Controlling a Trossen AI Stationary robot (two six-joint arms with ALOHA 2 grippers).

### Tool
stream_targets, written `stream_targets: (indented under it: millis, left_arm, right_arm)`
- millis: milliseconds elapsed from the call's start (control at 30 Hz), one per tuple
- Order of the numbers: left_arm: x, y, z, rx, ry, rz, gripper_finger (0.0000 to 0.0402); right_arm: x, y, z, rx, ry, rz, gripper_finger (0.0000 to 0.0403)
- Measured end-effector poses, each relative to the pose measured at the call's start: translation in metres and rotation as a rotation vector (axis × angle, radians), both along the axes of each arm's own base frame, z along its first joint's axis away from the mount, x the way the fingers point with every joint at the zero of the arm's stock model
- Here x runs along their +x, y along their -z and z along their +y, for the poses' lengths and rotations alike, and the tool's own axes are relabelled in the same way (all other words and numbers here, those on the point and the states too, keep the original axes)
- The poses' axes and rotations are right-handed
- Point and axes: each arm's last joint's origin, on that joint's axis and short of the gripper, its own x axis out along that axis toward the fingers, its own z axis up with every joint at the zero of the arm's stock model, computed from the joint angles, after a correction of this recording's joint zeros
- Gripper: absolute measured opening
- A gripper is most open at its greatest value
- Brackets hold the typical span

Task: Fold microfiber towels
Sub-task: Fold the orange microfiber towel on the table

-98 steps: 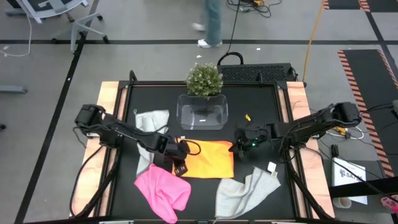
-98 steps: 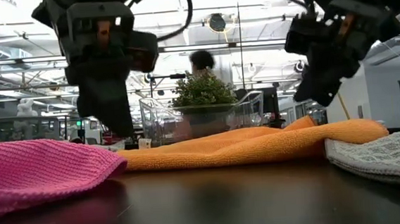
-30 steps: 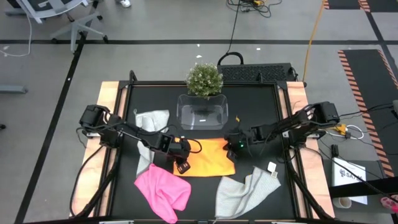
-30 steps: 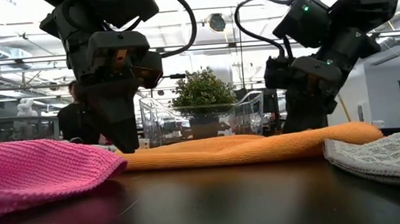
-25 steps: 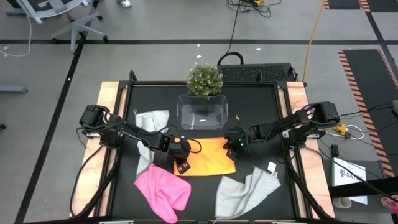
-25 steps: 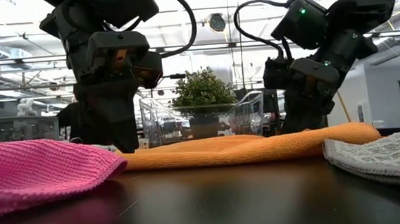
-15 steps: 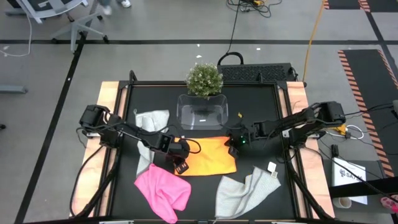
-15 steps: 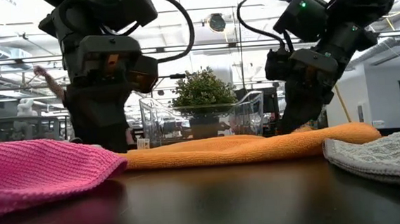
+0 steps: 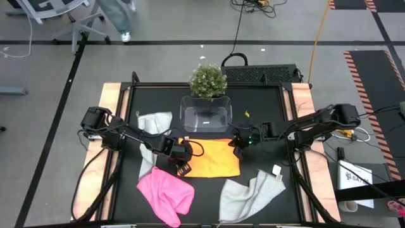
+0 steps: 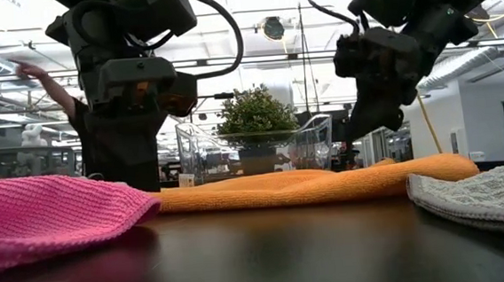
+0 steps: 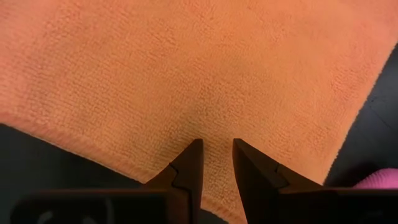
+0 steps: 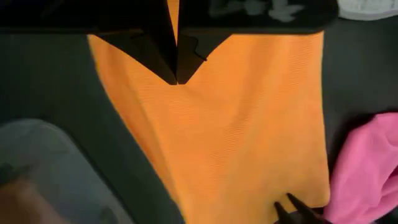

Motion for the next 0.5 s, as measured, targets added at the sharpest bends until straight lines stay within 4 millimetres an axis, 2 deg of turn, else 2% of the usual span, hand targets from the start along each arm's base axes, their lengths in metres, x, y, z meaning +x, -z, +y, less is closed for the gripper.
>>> stream_targets:
  millis: [167, 367, 500]
  left_arm:
    - [0.0, 0.0, 0.0, 0.003, 0.006, -0.003, 0.0088]
    - [0.001, 0.0, 0.0, 0.002, 0.004, -0.007, 0.0088]
    - [0.0, 0.0, 0.0, 0.003, 0.004, -0.004, 0.0088]
  right_arm:
    - [0.007, 0.006, 0.003, -0.004, -0.015, 0.036, 0.0]
    - [0.01, 0.028, 0.003, 0.016, 0.015, 0.133, 0.0]
    - [0.009, 0.035, -0.002, -0.017, -0.004, 0.177, 0.0]
